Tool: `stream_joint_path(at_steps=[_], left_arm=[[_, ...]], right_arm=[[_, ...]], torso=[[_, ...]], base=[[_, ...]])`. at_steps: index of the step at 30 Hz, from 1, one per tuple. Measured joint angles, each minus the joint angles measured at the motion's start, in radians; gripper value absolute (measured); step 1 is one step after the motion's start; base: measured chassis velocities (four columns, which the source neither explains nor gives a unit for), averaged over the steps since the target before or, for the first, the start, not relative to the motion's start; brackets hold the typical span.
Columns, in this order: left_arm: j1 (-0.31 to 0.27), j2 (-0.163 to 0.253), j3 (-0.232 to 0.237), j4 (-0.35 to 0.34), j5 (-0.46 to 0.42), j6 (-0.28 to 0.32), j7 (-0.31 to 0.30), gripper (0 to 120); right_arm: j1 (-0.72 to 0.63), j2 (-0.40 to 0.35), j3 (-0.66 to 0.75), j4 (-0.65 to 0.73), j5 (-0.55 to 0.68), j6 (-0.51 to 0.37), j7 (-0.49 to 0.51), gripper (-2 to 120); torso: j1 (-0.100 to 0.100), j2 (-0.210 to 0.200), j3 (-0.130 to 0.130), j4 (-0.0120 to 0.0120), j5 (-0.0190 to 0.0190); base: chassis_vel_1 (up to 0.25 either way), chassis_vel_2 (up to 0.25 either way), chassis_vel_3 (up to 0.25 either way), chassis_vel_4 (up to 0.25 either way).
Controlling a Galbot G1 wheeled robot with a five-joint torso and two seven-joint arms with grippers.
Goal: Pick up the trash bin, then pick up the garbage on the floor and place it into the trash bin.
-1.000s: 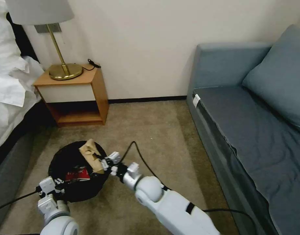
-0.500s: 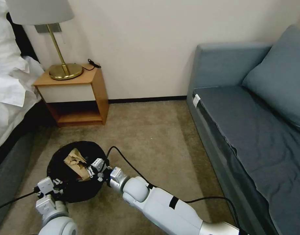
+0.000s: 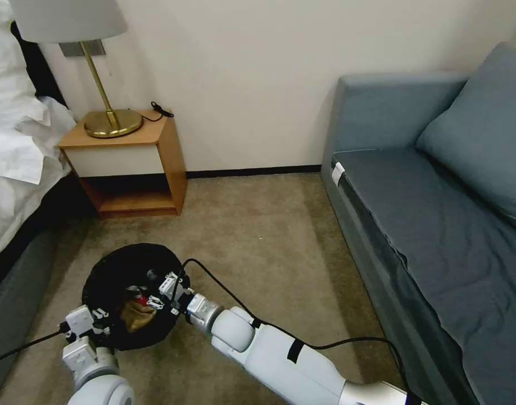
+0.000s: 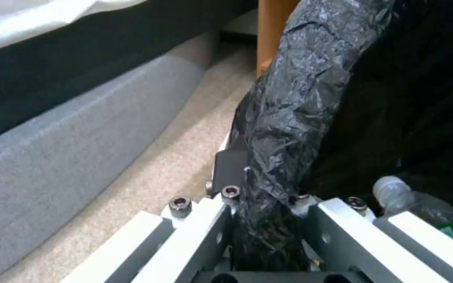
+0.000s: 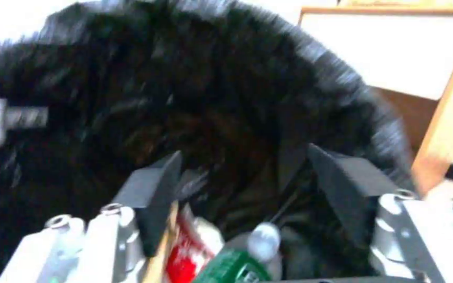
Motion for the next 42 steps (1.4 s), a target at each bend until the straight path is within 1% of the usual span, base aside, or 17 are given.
stream_joint_path(at_steps=[3,4,6,8,12,15,16,19,20,23,24,25,28,30,34,41,42], left_arm=[[0.004,-0.002,-0.001,-0.020,-0.004,0.013,-0.007,1],[0.008,-0.004,-0.001,-0.037,-0.004,0.029,-0.019,1],[0.012,-0.005,-0.001,-0.049,-0.004,0.042,-0.029,1],[0.023,-0.005,-0.001,-0.074,-0.005,0.061,-0.045,1],[0.027,-0.003,-0.002,-0.088,-0.013,0.070,-0.056,1],[0.015,0.003,-0.007,-0.081,-0.088,0.080,-0.071,1],[0.015,0.003,-0.007,-0.081,-0.088,0.080,-0.071,1],[0.004,0.003,-0.015,-0.081,-0.204,0.113,-0.085,1],[0.004,0.003,-0.015,-0.081,-0.204,0.113,-0.085,1],[-0.021,-0.009,-0.027,-0.088,-0.419,0.188,-0.154,1],[-0.026,-0.012,-0.030,-0.089,-0.452,0.198,-0.166,1],[-0.026,-0.012,-0.030,-0.089,-0.452,0.198,-0.166,1],[-0.048,-0.026,-0.041,-0.097,-0.583,0.226,-0.208,1],[-0.051,-0.028,-0.043,-0.098,-0.598,0.229,-0.213,1],[-0.070,-0.038,-0.075,-0.093,-0.692,0.249,-0.236,1],[-0.082,-0.035,-0.086,-0.046,-0.713,0.254,-0.266,1],[-0.083,-0.033,-0.086,-0.042,-0.712,0.254,-0.269,5]], right_arm=[[-0.005,-0.012,0.017,0.028,0.012,0.021,0.000,78],[-0.012,-0.025,0.035,0.054,0.016,0.034,-0.001,85],[-0.019,-0.037,0.049,0.072,0.019,0.041,-0.001,88],[-0.037,-0.067,0.082,0.117,0.029,0.052,-0.002,96],[-0.063,-0.125,0.132,0.174,0.059,0.055,-0.001,99],[-0.070,-0.191,0.204,0.164,0.055,0.072,0.016,100],[-0.070,-0.191,0.204,0.164,0.055,0.072,0.016,100],[-0.076,-0.236,0.276,0.130,0.039,0.092,0.020,100],[-0.076,-0.236,0.276,0.130,0.039,0.092,0.020,100],[-0.093,-0.279,0.358,0.088,0.017,0.118,0.021,100],[-0.098,-0.285,0.370,0.084,0.013,0.122,0.021,100],[-0.098,-0.285,0.370,0.084,0.013,0.122,0.021,100],[-0.128,-0.297,0.401,0.084,0.007,0.125,0.020,100],[-0.132,-0.298,0.403,0.086,0.006,0.125,0.020,100],[-0.154,-0.283,0.409,0.096,-0.010,0.125,0.020,100],[-0.158,-0.258,0.399,0.099,-0.027,0.123,0.021,100],[-0.159,-0.255,0.397,0.098,-0.029,0.123,0.021,100]], torso=[[0.000,0.000,0.000,0.0000,0.0001],[0.000,0.000,0.000,-0.0001,0.0001],[0.000,0.000,0.000,-0.0001,0.0001],[0.000,0.000,0.000,0.0000,0.0002],[0.000,0.000,0.000,-0.0003,0.0003],[0.000,0.000,0.000,-0.0001,0.0003],[0.000,0.000,0.000,-0.0001,0.0003],[0.000,0.000,0.000,-0.0003,0.0003],[0.000,0.000,0.000,-0.0003,0.0003],[0.000,0.000,0.000,-0.0002,0.0003],[0.000,0.000,0.000,-0.0003,0.0001],[0.000,0.000,0.000,-0.0003,0.0001],[0.000,0.000,0.000,-0.0003,0.0003],[0.000,0.000,0.000,-0.0004,0.0004],[0.000,0.000,0.000,-0.0002,0.0004],[0.000,0.000,0.000,0.0000,0.0002],[0.000,0.000,0.000,0.0000,0.0003]], base=[[0.000,0.000,0.000,0.000],[0.000,0.000,0.000,0.000],[0.000,0.000,0.000,0.000],[0.000,0.000,0.000,0.000],[0.000,0.000,0.000,0.000],[0.000,0.000,0.000,0.000],[0.000,0.000,0.000,0.000],[0.000,0.000,0.000,0.000],[0.000,0.000,0.000,0.000],[0.000,0.000,0.000,0.000],[0.000,0.000,0.000,0.000],[0.000,0.000,0.000,0.000],[0.000,0.000,0.000,0.000],[0.000,0.000,0.000,0.000],[0.000,0.000,0.000,0.000],[0.000,0.000,0.000,0.000],[0.000,0.000,0.000,0.000]])
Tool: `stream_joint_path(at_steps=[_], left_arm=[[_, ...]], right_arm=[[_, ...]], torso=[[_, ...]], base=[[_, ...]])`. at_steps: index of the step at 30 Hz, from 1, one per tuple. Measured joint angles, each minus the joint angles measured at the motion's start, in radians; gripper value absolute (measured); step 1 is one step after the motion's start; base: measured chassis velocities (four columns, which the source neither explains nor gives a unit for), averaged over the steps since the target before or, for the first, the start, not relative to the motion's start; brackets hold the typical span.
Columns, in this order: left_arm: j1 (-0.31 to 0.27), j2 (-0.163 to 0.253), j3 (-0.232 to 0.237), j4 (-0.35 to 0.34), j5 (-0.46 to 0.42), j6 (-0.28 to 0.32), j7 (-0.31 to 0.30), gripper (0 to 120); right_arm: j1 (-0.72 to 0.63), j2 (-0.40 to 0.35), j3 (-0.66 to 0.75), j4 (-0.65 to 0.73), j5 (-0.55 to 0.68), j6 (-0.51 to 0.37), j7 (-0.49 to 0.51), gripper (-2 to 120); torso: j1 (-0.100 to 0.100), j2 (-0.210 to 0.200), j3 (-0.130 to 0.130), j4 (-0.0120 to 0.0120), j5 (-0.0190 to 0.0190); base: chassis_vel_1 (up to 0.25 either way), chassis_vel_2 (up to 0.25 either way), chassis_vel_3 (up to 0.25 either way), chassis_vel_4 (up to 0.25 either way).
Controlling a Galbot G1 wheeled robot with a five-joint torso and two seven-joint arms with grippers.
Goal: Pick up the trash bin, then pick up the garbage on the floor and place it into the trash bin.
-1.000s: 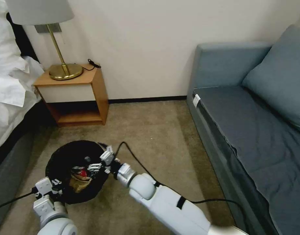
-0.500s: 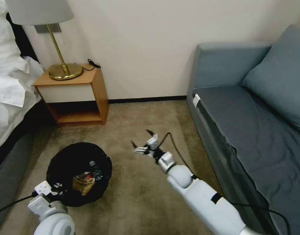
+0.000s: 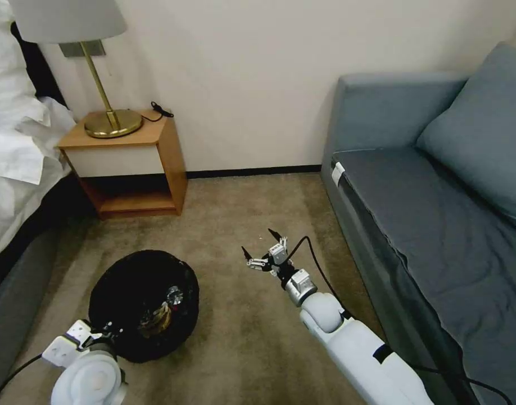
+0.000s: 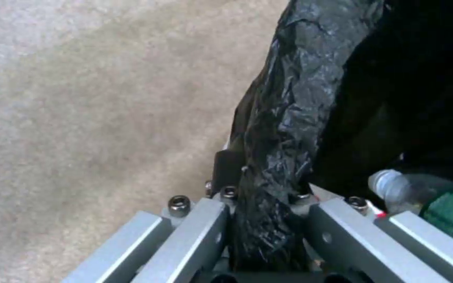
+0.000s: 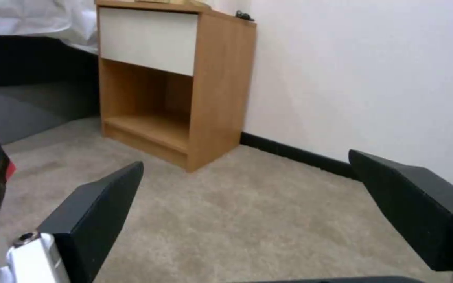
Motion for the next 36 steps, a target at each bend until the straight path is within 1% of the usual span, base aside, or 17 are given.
stream_joint_path(at_steps=[2,4,11,19,20,22,23,24,27,28,29,30,32,33,34,35,36], left_arm=[[-0.001,0.002,-0.001,0.004,0.001,0.001,-0.002,8],[-0.004,0.005,-0.001,0.009,0.004,0.005,-0.004,19],[-0.001,0.009,-0.010,-0.010,0.015,0.022,-0.002,41],[0.036,0.010,-0.026,-0.090,0.075,0.030,0.015,72],[0.036,0.010,-0.026,-0.090,0.075,0.030,0.015,72],[0.046,0.013,-0.026,-0.136,0.134,0.025,0.020,84],[0.046,0.013,-0.026,-0.136,0.134,0.025,0.020,84],[0.052,0.014,-0.024,-0.149,0.177,0.018,0.029,88],[0.079,0.022,-0.002,-0.132,0.517,-0.098,0.128,98],[0.085,0.024,0.002,-0.117,0.595,-0.134,0.153,100],[0.085,0.024,0.002,-0.117,0.595,-0.134,0.153,100],[0.091,0.031,0.007,-0.093,0.716,-0.201,0.198,100],[0.102,0.049,0.012,-0.065,0.855,-0.305,0.260,100],[0.103,0.055,0.014,-0.055,0.899,-0.341,0.276,100],[0.103,0.055,0.014,-0.055,0.899,-0.341,0.276,100],[0.104,0.063,0.016,-0.037,0.963,-0.394,0.296,100],[0.103,0.067,0.017,-0.030,0.988,-0.416,0.304,100]], right_arm=[[-0.002,0.002,-0.001,-0.001,-0.002,0.000,0.000,100],[-0.006,0.007,-0.005,-0.002,-0.006,-0.001,0.000,100],[-0.018,0.007,-0.008,-0.005,-0.019,-0.007,0.000,100],[-0.034,0.017,-0.005,-0.003,-0.033,-0.007,0.003,100],[-0.034,0.017,-0.005,-0.003,-0.033,-0.007,0.003,100],[-0.036,0.017,-0.006,0.005,-0.012,0.008,0.004,100],[-0.036,0.017,-0.006,0.005,-0.012,0.008,0.004,100],[-0.038,0.016,-0.006,0.009,0.009,0.018,0.004,100],[-0.049,0.011,-0.006,0.036,0.065,0.026,0.004,100],[-0.053,0.011,-0.004,0.043,0.072,0.027,0.004,100],[-0.053,0.011,-0.004,0.043,0.072,0.027,0.004,100],[-0.059,0.010,0.000,0.051,0.084,0.028,0.004,100],[-0.073,0.013,0.015,0.067,0.103,0.029,0.004,100],[-0.081,0.015,0.024,0.071,0.107,0.029,0.004,100],[-0.081,0.015,0.024,0.071,0.107,0.029,0.004,100],[-0.089,0.020,0.037,0.075,0.112,0.030,0.004,100],[-0.094,0.024,0.046,0.077,0.115,0.032,0.005,100]], torso=[[0.000,0.000,0.000,0.0000,0.0002],[0.000,0.000,0.000,0.0002,0.0001],[0.000,0.000,0.000,-0.0002,-0.0009],[0.000,0.000,0.000,-0.0001,-0.0003],[0.000,0.000,0.000,-0.0001,-0.0003],[0.000,0.000,0.000,-0.0002,-0.0004],[0.000,0.000,0.000,-0.0002,-0.0004],[0.000,0.000,0.000,-0.0001,-0.0003],[0.000,0.000,0.000,-0.0001,-0.0001],[0.000,0.000,0.000,0.0000,-0.0002],[0.000,0.000,0.000,0.0000,-0.0002],[0.000,0.000,0.000,0.0001,-0.0005],[0.000,0.000,0.000,-0.0001,-0.0002],[0.000,0.000,0.000,0.0000,-0.0003],[0.000,0.000,0.000,0.0000,-0.0003],[0.000,0.000,0.000,-0.0001,-0.0002],[0.000,0.000,0.000,-0.0001,-0.0003]], base=[[0.000,0.000,0.000,0.000],[0.000,0.000,0.000,0.000],[0.000,0.000,0.000,0.000],[0.000,0.000,0.000,0.000],[0.000,0.000,0.000,0.000],[0.000,0.000,0.000,0.000],[0.000,0.000,0.000,0.000],[0.000,0.000,0.000,0.000],[0.000,0.000,0.000,0.000],[0.000,0.000,0.000,0.000],[0.000,0.000,0.000,0.000],[0.000,0.000,0.000,0.000],[0.000,0.000,0.000,0.000],[0.000,0.000,0.000,0.000],[0.000,0.000,0.000,0.000],[0.000,0.000,0.000,0.000],[0.000,0.000,0.000,0.000]])
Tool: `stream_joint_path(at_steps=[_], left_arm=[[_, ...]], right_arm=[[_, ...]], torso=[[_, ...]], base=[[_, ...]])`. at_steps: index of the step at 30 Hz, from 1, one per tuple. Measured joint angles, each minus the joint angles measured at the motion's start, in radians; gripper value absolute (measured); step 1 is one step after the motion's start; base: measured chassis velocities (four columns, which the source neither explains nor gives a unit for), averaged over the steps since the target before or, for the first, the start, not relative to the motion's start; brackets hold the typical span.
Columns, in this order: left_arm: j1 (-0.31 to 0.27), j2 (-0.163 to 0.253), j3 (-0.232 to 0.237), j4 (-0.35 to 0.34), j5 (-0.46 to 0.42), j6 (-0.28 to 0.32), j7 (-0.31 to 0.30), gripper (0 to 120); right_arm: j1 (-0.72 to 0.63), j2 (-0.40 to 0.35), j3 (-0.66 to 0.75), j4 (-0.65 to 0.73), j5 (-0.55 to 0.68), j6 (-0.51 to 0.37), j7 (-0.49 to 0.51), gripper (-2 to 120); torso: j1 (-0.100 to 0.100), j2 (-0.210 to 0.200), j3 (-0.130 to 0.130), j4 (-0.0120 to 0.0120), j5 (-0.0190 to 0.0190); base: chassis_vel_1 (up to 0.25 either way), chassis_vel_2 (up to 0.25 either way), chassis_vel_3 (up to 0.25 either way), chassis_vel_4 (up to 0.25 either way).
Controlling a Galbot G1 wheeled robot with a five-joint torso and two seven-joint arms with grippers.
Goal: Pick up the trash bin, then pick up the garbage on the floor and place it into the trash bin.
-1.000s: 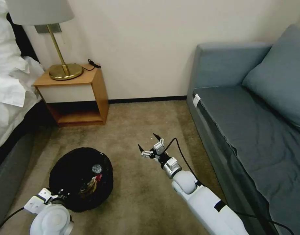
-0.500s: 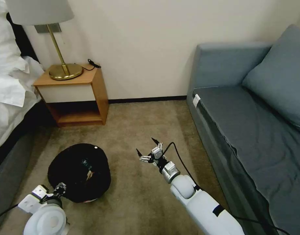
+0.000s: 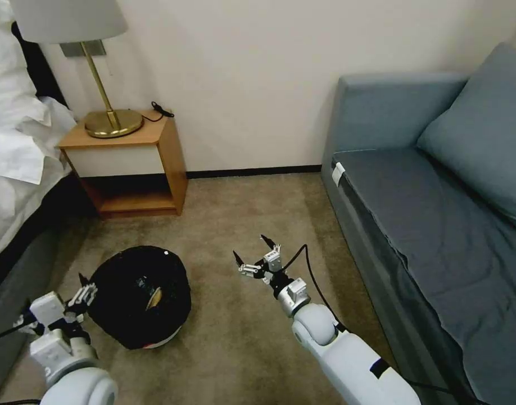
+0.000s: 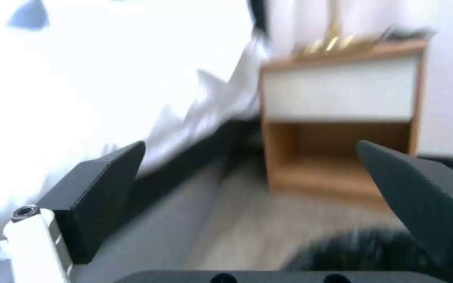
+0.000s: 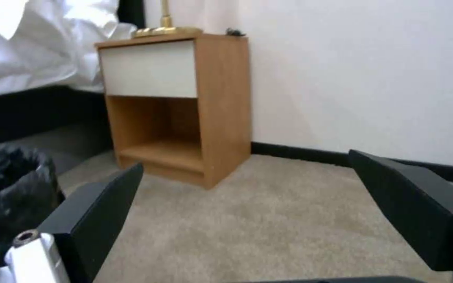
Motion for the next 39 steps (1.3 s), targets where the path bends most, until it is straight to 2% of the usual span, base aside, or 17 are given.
stream_joint_path(at_steps=[1,2,7,12,15,20,39], left_arm=[[-0.002,0.009,0.004,0.019,0.065,-0.059,0.023,100],[-0.003,0.013,0.007,0.026,0.102,-0.087,0.039,100],[-0.004,0.017,0.019,0.022,0.138,-0.110,0.074,100],[-0.024,0.006,0.031,0.002,0.095,-0.107,0.121,100],[-0.033,0.001,0.038,-0.020,0.020,-0.095,0.160,100],[-0.037,0.001,0.042,-0.052,-0.094,-0.045,0.172,100],[-0.037,0.001,0.042,-0.057,-0.115,-0.031,0.172,100]], right_arm=[[-0.010,0.007,0.015,0.004,0.009,0.001,0.004,100],[-0.019,0.010,0.026,0.008,0.018,0.001,0.005,100],[-0.043,0.023,0.065,0.025,0.038,0.001,0.007,100],[-0.066,0.049,0.107,0.030,0.052,0.000,0.013,100],[-0.079,0.068,0.125,0.035,0.062,0.000,0.012,100],[-0.089,0.094,0.141,0.043,0.083,-0.007,0.005,100],[-0.092,0.105,0.151,0.047,0.088,-0.016,-0.006,100]], torso=[[0.000,0.000,0.000,0.0001,-0.0001],[0.000,0.000,0.000,0.0000,0.0000],[0.000,0.000,0.000,0.0000,-0.0001],[0.000,0.000,0.000,-0.0001,-0.0001],[0.000,0.000,0.000,-0.0001,0.0000],[0.000,0.000,0.000,0.0000,0.0000],[0.000,0.000,0.000,0.0000,0.0000]], base=[[0.000,0.000,0.000,0.000],[0.000,0.000,0.000,0.000],[0.000,0.000,0.000,0.000],[0.000,0.000,0.000,0.000],[0.000,0.000,0.000,0.000],[0.000,0.000,0.000,0.000],[0.000,0.000,0.000,0.000]])
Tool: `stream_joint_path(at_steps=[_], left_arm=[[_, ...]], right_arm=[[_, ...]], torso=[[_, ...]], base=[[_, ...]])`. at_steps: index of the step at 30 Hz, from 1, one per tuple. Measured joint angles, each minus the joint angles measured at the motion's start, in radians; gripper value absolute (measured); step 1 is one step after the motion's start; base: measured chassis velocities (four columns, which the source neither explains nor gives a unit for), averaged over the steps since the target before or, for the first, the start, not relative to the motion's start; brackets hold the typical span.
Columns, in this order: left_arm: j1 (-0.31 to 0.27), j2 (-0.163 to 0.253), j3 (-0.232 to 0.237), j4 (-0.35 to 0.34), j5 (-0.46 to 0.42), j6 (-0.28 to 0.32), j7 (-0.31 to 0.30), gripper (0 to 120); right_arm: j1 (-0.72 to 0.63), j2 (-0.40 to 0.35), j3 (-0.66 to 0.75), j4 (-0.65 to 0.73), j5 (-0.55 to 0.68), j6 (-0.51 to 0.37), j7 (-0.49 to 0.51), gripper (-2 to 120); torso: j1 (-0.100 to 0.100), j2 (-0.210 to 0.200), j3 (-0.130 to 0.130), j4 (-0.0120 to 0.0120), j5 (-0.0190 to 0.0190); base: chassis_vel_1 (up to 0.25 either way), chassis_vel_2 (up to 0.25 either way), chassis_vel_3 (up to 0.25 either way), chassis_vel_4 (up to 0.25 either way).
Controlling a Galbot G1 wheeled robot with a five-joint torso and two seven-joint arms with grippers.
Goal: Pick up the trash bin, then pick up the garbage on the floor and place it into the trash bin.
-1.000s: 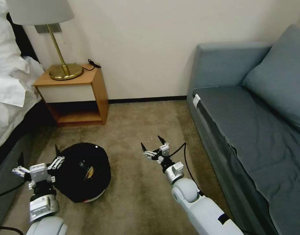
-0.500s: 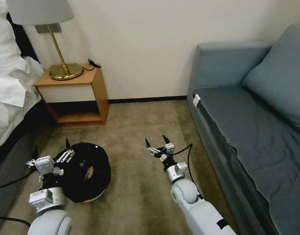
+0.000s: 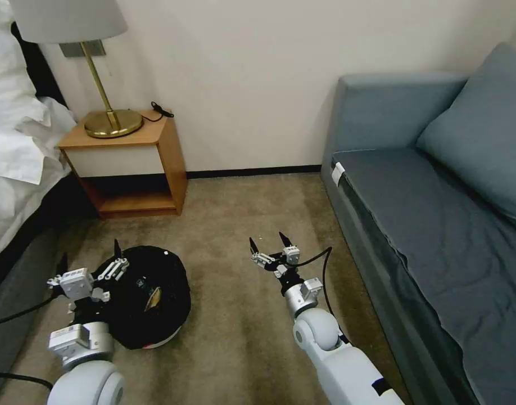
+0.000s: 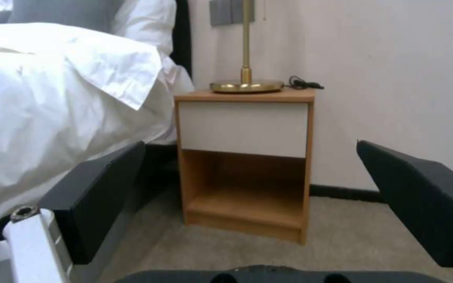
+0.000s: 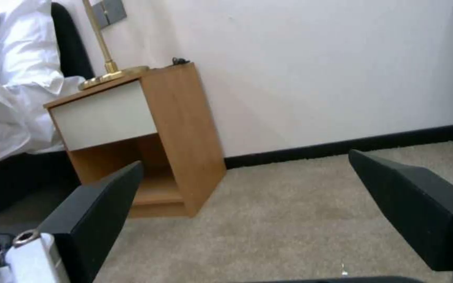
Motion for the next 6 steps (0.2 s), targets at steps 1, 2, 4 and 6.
stream_joint_path(at_steps=[1,2,4,6], left_arm=[[0.000,0.000,0.000,0.000,0.000,0.000,0.000,100],[0.000,0.000,0.000,0.000,0.000,0.000,-0.001,100],[0.000,0.000,0.000,0.000,0.000,0.000,-0.001,100],[0.000,0.000,0.000,0.000,0.000,0.000,-0.002,100]], right_arm=[[0.000,0.000,0.000,0.000,0.000,0.000,0.000,100],[0.000,0.000,0.000,0.000,0.000,0.000,0.000,100],[0.000,0.000,0.000,0.000,0.000,0.000,0.000,100],[0.000,0.000,0.000,0.000,-0.001,0.000,0.000,100]], torso=[[0.000,0.000,0.000,0.0000,0.0000],[0.000,0.000,0.000,0.0000,0.0000],[0.000,0.000,0.000,0.0000,0.0000],[0.000,0.000,0.000,0.0000,0.0000]], base=[[0.000,0.000,0.000,0.000],[0.000,0.000,0.000,0.000],[0.000,0.000,0.000,0.000],[0.000,0.000,0.000,0.000]])
